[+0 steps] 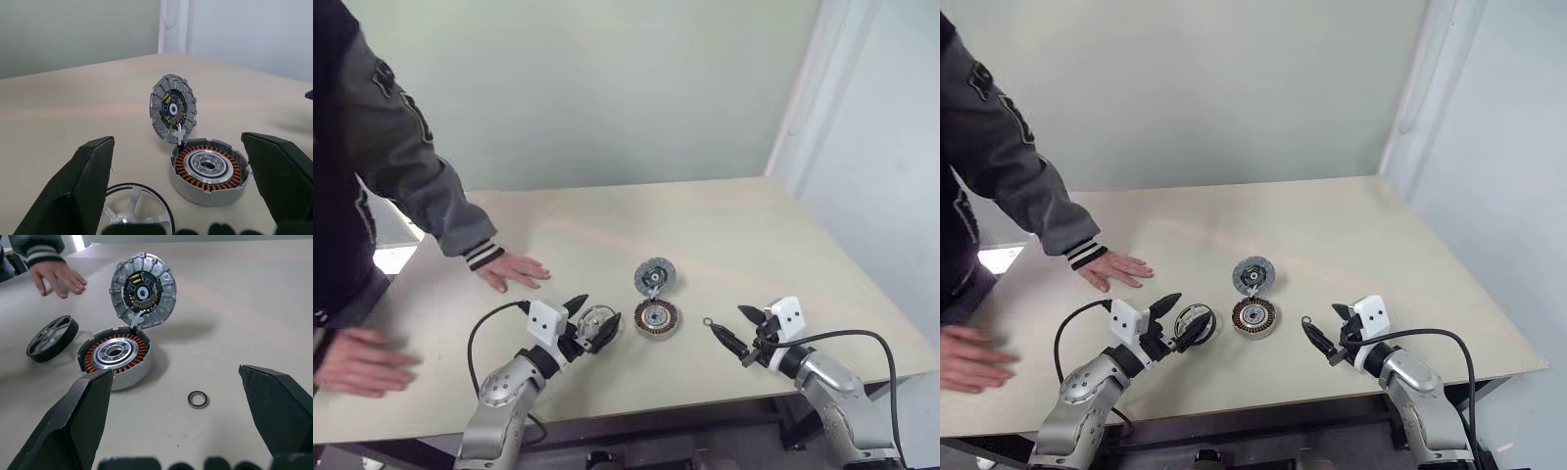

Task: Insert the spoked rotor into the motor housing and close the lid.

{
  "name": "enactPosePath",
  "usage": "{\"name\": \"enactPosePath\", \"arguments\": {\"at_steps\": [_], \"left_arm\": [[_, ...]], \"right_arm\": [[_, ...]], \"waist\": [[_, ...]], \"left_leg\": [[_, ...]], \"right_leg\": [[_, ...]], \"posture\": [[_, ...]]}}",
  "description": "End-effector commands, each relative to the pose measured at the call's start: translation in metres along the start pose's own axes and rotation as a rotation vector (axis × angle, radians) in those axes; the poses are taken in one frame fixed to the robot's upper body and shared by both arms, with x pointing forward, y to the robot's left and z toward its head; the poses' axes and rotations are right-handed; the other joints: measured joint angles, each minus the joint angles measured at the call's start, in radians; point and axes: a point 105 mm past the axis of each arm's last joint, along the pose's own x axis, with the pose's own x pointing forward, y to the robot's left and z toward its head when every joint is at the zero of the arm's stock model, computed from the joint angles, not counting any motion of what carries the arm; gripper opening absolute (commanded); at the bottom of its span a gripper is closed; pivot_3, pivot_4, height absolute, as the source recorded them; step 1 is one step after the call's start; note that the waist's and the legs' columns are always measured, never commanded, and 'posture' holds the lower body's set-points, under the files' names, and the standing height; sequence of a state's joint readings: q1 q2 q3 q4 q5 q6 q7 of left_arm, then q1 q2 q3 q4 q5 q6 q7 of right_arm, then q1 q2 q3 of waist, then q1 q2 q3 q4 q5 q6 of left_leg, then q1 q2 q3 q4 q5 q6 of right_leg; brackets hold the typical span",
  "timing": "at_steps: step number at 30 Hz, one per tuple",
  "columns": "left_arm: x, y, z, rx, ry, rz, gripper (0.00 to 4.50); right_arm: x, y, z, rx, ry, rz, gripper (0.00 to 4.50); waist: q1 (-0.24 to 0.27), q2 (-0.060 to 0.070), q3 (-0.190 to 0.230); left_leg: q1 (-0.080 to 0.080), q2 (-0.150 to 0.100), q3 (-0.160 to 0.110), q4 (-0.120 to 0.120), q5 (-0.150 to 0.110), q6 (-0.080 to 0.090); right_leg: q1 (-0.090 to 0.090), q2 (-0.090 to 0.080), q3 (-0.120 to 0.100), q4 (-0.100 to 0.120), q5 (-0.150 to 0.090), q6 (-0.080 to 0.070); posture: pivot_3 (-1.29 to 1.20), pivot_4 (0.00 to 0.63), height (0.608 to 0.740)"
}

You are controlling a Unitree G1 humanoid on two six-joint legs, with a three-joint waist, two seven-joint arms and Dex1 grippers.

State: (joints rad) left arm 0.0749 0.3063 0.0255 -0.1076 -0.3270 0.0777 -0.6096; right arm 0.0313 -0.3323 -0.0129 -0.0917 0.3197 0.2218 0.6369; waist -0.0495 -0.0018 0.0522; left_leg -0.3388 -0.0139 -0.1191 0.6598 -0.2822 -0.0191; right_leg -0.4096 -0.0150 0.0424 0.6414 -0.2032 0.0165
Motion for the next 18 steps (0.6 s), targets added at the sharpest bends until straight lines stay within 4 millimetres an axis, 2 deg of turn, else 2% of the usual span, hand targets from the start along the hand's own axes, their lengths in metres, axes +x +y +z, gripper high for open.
{"name": "enactPosePath", "arguments": {"at_steps": [1, 18], "left_arm": [[0.001, 0.0011, 0.0151, 0.035, -0.04, 0.0, 4.46], [-0.0048, -0.0044, 0.0169, 0.032, -0.018, -0.011, 4.46]], "right_arm": [[0.0036, 0.0039, 0.0191, -0.047, -0.064, 0.022, 4.5], [0.0075, 0.0096, 0.0207, -0.037, -0.044, 0.026, 4.5]], "waist": [[0.0, 0.0, 0.0], [0.0, 0.002, 0.002]], "left_leg": [[0.0, 0.0, 0.0, 0.0, 0.0, 0.0], [0.0, 0.0, 0.0, 0.0, 0.0, 0.0]], "right_leg": [[0.0, 0.0, 0.0, 0.0, 0.0, 0.0], [-0.001, 0.0, 0.0, 0.0, 0.0, 0.0]], "posture": [[0.0, 0.0, 0.74], [0.0, 0.0, 0.74]]}}
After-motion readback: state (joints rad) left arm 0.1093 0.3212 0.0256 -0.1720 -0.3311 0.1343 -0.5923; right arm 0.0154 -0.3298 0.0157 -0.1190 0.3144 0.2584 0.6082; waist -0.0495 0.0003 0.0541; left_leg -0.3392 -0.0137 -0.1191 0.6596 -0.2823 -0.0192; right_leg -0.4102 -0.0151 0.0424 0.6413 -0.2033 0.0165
